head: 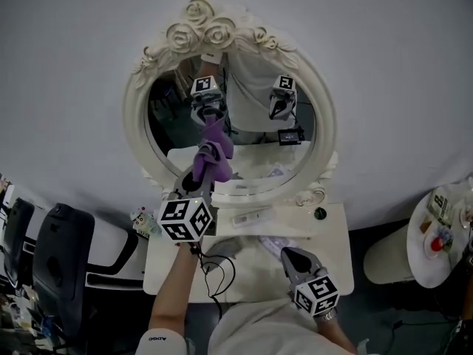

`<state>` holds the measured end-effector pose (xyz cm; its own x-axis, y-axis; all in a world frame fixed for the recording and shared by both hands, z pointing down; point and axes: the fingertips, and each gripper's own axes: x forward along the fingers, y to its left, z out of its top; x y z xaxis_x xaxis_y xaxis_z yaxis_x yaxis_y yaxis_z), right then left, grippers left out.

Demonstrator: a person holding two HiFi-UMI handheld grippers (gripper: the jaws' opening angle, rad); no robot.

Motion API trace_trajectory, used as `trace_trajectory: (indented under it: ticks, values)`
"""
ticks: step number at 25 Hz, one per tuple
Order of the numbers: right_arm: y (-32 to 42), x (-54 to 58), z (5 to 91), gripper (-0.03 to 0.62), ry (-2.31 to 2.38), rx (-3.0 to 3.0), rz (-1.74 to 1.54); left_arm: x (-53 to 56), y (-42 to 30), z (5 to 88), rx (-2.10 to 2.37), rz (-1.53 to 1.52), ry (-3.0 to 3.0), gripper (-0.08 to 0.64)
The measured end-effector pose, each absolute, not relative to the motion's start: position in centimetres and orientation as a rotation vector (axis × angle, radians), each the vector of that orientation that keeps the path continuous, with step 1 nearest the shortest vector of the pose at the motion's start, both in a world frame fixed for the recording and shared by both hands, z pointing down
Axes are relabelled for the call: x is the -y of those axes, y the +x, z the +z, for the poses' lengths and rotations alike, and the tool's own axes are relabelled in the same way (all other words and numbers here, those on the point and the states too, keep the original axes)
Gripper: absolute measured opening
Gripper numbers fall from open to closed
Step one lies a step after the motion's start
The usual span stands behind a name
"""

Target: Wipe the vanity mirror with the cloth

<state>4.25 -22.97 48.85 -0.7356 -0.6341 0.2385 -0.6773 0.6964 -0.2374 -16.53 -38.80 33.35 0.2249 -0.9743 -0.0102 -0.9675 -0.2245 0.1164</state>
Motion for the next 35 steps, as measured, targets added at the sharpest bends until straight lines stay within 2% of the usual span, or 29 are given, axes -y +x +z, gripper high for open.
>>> trace_trajectory:
  ticks: [10,16,20,24,35]
  values:
    - [13.2,22.2,49.1,0.006,1.375,2.644,0.469,43.0,2.5,36.1,1.508,-0.039,2.655,0.064]
    - [16.8,21.1,49.2,0.006,1.530,2.561,0.471,44.9,6.9,38.5,1.457,0.030,2.675,0.064]
    - [17.4,20.6,49.5,0.006,1.573,2.535,0.491,45.5,5.5,39.1,1.496,0.062,2.660,0.064]
    - [15.0,20.5,49.5,0.006,1.512,2.562,0.485,45.3,2.0,40.1,1.559,0.117,2.617,0.064]
    - [5.2,20.0,49.1,0.006,1.222,2.682,0.449,42.1,-15.7,41.3,1.873,0.171,2.370,0.064]
